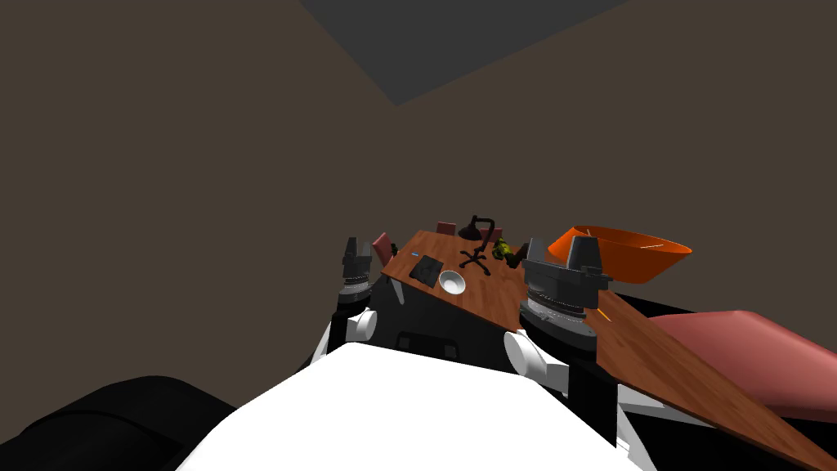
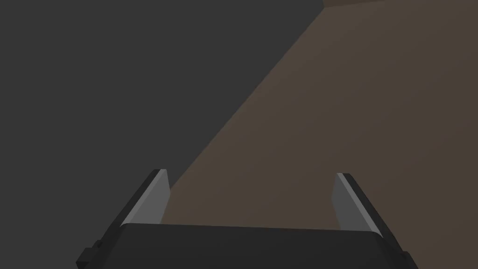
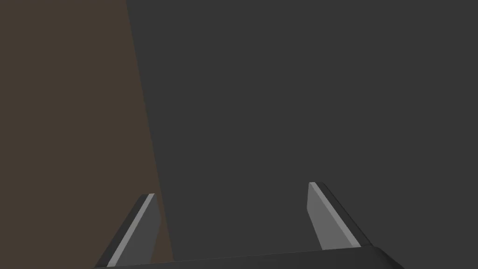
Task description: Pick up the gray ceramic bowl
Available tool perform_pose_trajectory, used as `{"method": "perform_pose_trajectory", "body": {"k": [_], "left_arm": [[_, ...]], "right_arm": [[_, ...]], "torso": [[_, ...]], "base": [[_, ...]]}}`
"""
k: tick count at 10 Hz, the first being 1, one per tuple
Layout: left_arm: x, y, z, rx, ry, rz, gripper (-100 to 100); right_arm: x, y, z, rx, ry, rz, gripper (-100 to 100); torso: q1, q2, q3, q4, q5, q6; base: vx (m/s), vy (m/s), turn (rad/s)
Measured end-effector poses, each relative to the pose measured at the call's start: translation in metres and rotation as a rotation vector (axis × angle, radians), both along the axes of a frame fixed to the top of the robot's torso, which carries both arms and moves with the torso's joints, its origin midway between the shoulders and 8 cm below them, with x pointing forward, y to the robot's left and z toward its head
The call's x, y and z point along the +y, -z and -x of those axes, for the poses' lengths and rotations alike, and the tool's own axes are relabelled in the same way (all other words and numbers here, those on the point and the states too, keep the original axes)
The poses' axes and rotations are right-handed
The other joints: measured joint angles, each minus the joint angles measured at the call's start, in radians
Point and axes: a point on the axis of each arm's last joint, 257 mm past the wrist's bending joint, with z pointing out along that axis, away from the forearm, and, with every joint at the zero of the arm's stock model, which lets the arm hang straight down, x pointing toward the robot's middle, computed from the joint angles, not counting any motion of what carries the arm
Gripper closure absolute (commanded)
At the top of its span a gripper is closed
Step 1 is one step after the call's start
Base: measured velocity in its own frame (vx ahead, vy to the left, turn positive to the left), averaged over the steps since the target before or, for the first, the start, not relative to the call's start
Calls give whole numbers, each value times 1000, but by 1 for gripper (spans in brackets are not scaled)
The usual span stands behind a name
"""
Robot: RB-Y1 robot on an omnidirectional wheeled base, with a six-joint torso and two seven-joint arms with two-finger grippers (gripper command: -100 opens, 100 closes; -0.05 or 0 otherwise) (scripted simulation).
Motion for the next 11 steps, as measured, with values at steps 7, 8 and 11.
{"method": "perform_pose_trajectory", "body": {"k": [7,8,11], "left_arm": [[0,0,0,0,0,0,0],[0,0,0,0,0,0,0],[0,0,0,0,0,0,0]], "right_arm": [[7,57,-28,137,-6,177,-100],[6,69,-32,165,-6,204,-100],[2,102,-43,240,-2,293,-100]], "torso": [[6,0,0,0,1,0],[6,0,0,0,1,0],[5,-1,0,0,1,0]], "base": [[9,88,16],[9,117,40],[19,96,46]]}}
